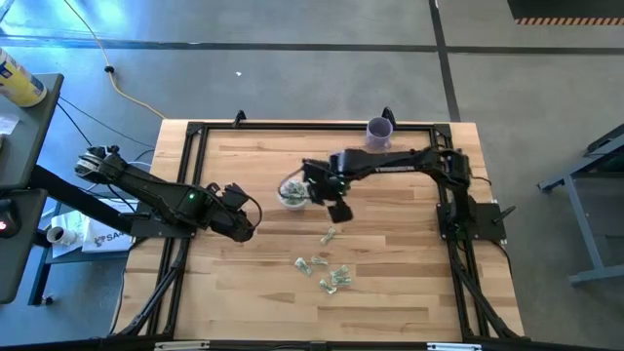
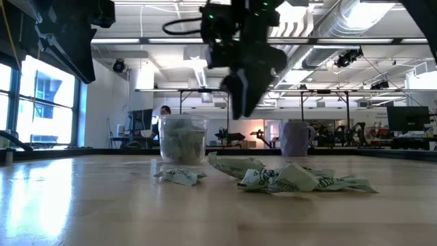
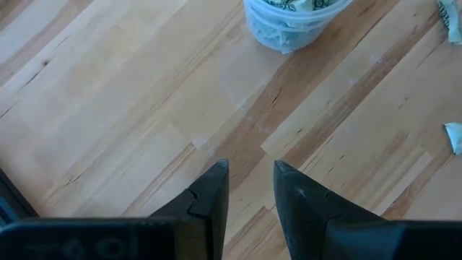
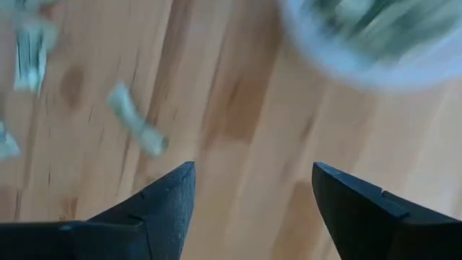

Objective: Pick and place Stevia / Truvia into bins
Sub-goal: Put the white stevia packet into the transparent container

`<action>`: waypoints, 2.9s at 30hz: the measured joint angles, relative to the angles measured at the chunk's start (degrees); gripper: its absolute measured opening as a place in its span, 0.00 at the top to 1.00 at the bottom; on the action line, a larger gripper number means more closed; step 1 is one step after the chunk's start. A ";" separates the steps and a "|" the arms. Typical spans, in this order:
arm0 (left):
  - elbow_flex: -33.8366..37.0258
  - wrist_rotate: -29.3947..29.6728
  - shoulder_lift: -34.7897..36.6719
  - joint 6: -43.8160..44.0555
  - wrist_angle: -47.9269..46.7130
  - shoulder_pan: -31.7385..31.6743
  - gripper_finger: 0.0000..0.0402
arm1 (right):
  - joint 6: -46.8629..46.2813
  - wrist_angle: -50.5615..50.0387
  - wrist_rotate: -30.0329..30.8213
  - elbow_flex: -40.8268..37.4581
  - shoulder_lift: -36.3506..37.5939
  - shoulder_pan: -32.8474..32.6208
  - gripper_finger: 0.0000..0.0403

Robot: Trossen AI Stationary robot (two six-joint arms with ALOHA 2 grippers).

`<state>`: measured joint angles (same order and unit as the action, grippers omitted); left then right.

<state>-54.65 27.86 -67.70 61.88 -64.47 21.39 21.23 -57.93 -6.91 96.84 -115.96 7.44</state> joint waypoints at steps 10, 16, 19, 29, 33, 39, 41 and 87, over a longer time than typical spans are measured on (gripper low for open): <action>0.00 1.68 0.00 -2.70 -0.03 0.00 0.64 | -3.03 18.27 0.50 -22.26 7.19 -8.96 0.35; 0.00 1.65 0.00 -3.12 -0.06 0.00 0.64 | -2.79 30.33 2.53 -26.92 6.71 -12.49 0.35; 0.00 1.01 0.00 -3.12 -0.04 0.00 0.64 | -3.59 32.53 3.86 -27.28 6.69 -12.35 0.35; 0.00 -0.10 0.00 -2.93 0.00 0.00 0.64 | -6.11 32.54 -0.72 -27.22 2.96 -11.08 0.37; 0.00 -0.44 0.00 -2.50 0.00 0.00 0.64 | -8.87 30.83 0.48 -27.06 2.84 -11.10 0.48; -0.02 -0.38 0.00 -2.51 0.02 0.00 0.64 | -9.65 29.59 1.98 -27.04 2.86 -10.85 0.78; -0.02 -0.38 0.00 -2.51 0.02 0.00 0.64 | -11.65 28.13 1.98 -26.25 2.86 -10.46 0.88; -0.04 1.39 0.00 -1.62 0.04 0.00 0.64 | -10.53 17.92 4.43 1.86 0.87 -1.38 0.57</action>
<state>-54.70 29.26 -67.70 60.27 -64.43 21.39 10.70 -40.01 -2.48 98.69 -115.09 6.06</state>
